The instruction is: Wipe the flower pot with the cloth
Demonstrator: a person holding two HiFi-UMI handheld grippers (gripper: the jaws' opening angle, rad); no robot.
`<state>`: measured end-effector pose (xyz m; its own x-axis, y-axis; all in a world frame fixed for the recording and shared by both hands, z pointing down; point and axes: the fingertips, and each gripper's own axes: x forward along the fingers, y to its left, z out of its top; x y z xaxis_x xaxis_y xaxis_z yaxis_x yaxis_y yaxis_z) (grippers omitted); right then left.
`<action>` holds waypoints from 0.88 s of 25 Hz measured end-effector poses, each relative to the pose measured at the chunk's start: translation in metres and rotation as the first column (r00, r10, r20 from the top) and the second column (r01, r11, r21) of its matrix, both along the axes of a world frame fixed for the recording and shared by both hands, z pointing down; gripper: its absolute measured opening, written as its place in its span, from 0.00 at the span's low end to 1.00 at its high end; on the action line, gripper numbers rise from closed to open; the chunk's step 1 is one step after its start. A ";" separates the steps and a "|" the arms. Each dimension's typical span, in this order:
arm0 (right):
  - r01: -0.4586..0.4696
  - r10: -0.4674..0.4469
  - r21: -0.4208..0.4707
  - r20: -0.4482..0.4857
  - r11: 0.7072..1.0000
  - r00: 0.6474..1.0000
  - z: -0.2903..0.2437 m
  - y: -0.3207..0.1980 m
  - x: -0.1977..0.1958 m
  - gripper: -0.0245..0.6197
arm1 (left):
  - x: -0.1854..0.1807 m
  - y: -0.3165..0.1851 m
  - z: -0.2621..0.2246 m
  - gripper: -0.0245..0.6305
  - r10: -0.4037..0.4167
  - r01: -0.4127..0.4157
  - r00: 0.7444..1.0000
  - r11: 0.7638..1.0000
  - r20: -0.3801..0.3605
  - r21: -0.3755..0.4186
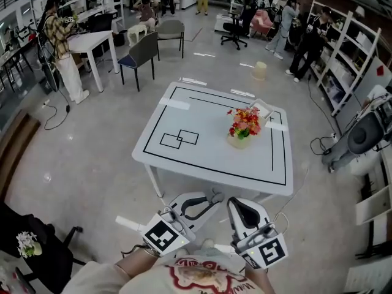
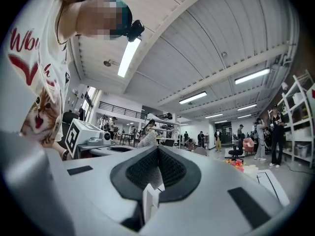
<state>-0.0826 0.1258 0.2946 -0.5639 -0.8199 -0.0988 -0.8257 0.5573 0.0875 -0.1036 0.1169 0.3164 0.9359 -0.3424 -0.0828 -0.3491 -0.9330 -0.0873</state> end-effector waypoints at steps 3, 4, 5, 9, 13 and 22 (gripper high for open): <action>-0.011 0.011 0.006 -0.002 1.000 1.000 -0.004 0.021 -0.003 0.04 | 0.003 0.023 -0.004 0.10 0.027 -0.027 0.999 1.000 -0.018 -0.003; -0.016 0.016 0.012 -0.001 1.000 1.000 -0.006 0.029 -0.002 0.04 | 0.004 0.031 -0.006 0.10 0.037 -0.038 0.999 0.999 -0.025 -0.007; -0.022 0.022 0.021 0.002 1.000 1.000 -0.009 0.036 -0.001 0.04 | 0.005 0.039 -0.007 0.10 0.046 -0.046 0.998 0.999 -0.031 -0.010; -0.035 0.034 0.050 0.015 0.998 0.999 -0.018 0.062 0.006 0.04 | 0.010 0.062 -0.013 0.10 0.047 -0.046 0.999 0.999 -0.027 0.024; -0.028 0.027 0.061 0.016 0.998 1.000 -0.023 0.090 0.015 0.04 | 0.012 0.086 -0.017 0.10 0.021 -0.021 1.000 0.998 -0.004 0.053; -0.019 0.017 0.060 0.031 0.998 0.999 -0.021 0.188 0.052 0.04 | 0.049 0.179 -0.023 0.10 -0.020 0.022 0.998 0.999 -0.066 0.032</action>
<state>-0.0302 0.3135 0.2738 -0.5449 -0.8221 -0.1651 -0.8384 0.5367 0.0946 -0.0542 0.2958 0.2937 0.9208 -0.3577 -0.1555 -0.3743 -0.9225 -0.0941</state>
